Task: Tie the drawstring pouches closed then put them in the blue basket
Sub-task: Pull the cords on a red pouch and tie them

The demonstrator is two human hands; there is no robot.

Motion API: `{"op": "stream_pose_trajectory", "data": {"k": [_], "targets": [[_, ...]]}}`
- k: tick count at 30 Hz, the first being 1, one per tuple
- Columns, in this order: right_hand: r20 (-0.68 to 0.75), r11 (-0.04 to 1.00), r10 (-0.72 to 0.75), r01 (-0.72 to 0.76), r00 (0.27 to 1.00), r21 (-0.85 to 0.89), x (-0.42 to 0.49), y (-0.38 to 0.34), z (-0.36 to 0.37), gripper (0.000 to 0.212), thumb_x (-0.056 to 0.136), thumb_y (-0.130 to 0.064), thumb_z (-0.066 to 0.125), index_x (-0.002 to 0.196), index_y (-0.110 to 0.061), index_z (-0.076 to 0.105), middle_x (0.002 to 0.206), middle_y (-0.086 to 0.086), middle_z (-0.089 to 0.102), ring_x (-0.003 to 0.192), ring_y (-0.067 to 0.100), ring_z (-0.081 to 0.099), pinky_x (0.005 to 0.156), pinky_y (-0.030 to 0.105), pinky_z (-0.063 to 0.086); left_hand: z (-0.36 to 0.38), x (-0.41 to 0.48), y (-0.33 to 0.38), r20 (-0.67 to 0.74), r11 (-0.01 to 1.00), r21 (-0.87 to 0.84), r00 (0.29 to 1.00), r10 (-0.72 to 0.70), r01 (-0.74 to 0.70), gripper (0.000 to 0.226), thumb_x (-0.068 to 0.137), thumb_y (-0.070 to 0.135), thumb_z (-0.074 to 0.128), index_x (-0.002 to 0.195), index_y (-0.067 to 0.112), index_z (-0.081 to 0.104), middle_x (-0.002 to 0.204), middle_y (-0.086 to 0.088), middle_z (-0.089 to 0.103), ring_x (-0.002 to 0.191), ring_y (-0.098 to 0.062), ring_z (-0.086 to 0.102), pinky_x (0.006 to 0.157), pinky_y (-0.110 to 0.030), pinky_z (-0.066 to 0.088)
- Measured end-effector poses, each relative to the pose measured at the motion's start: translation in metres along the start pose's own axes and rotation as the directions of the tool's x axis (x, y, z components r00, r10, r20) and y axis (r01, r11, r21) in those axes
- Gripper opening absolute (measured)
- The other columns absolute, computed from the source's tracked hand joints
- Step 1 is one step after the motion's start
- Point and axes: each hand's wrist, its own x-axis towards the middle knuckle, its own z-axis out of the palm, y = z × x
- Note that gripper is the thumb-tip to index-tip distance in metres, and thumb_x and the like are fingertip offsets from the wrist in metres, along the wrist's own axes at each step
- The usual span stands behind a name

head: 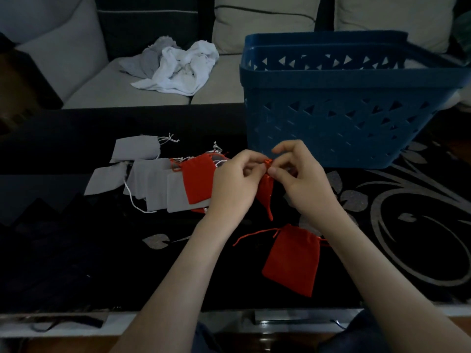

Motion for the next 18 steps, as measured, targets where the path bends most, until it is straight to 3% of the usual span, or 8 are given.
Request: {"op": "stream_pose_trajectory", "data": {"k": [4,7,16,18], "targets": [[-0.007,0.996,-0.035,0.035,0.999,-0.083,-0.0008,0.0013,-0.0016,0.031,0.089,-0.007,0.061,0.111,-0.025,0.05,0.079,-0.009,0.063,0.08,0.0,0.059,0.073,0.007,0.04,0.0007,-0.001,0.0014,0.052,0.996,0.078,0.998,0.034,-0.038,0.018,0.092,0.01,0.056,0.102,0.018,0.068,0.089,0.013,0.065,0.081,0.01,0.058,0.071,0.0,0.039],[-0.016,0.991,-0.05,0.048,0.999,-0.129,-0.0006,0.0029,-0.0021,0.033,0.089,-0.005,0.06,0.111,-0.028,0.052,0.08,-0.009,0.064,0.082,0.003,0.058,0.075,0.011,0.04,0.0027,-0.0024,0.0027,0.062,0.996,0.071,0.997,0.041,-0.045,0.012,0.09,0.019,0.063,0.1,0.019,0.068,0.085,0.012,0.065,0.077,0.007,0.057,0.069,-0.003,0.04],[-0.036,0.996,0.018,-0.021,0.999,-0.086,-0.0012,-0.0033,0.0034,0.016,0.089,-0.01,0.062,0.1,-0.022,0.062,0.083,-0.01,0.068,0.083,-0.003,0.061,0.073,0.008,0.043,0.0018,-0.0015,0.0016,-0.067,0.992,0.088,0.993,0.098,-0.092,0.012,0.092,0.017,0.061,0.083,0.012,0.068,0.072,0.009,0.064,0.071,0.005,0.057,0.065,-0.005,0.038],[-0.027,0.997,0.061,-0.062,0.998,-0.055,-0.0007,-0.0024,0.003,0.014,0.092,-0.013,0.058,0.099,-0.024,0.064,0.086,-0.008,0.069,0.085,-0.001,0.063,0.079,0.016,0.049,0.0019,-0.0008,0.0004,-0.084,0.992,0.091,0.992,0.096,-0.088,0.012,0.091,0.017,0.061,0.083,0.012,0.068,0.072,0.009,0.064,0.072,0.004,0.057,0.065,-0.006,0.038]]}}
